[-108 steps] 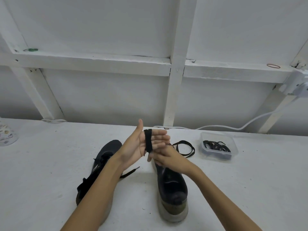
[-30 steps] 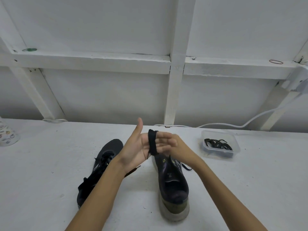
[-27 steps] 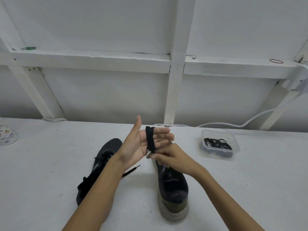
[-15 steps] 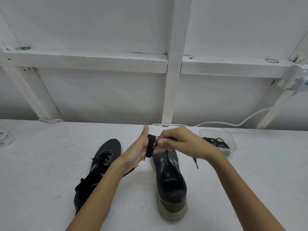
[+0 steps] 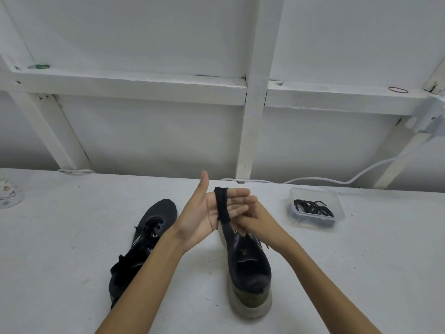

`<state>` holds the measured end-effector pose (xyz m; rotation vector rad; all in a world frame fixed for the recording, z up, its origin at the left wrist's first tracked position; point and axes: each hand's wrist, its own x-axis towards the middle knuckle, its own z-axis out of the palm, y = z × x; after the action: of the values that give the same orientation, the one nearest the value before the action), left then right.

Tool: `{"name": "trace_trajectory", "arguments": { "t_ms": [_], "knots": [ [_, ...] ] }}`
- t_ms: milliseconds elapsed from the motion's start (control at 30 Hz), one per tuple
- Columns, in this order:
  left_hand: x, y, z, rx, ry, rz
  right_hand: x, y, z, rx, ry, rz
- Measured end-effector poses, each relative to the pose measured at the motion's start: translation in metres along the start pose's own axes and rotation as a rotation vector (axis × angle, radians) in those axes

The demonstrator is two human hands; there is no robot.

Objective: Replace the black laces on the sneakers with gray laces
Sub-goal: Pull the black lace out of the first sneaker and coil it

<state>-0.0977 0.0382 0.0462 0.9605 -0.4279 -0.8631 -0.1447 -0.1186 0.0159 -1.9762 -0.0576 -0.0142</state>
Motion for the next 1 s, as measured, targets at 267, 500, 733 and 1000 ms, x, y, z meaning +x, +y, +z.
{"name": "trace_trajectory", "arguments": {
  "t_ms": [267, 500, 733, 1000],
  "knots": [
    [0.007, -0.002, -0.006, 0.147, 0.140, 0.089, -0.028, -0.021, -0.004, -0.251, -0.289, -0.080],
    [-0.003, -0.012, -0.006, 0.348, 0.078, -0.070, -0.008, -0.037, -0.036, -0.428, -0.115, -0.210],
    [-0.013, -0.008, 0.009, 0.299, 0.014, -0.103, 0.008, -0.025, -0.034, -0.021, -0.026, -0.133],
    [-0.014, -0.007, 0.010, 0.257, 0.064, -0.132, -0.005, -0.013, -0.005, 0.527, -0.129, 0.008]
  ]
}}
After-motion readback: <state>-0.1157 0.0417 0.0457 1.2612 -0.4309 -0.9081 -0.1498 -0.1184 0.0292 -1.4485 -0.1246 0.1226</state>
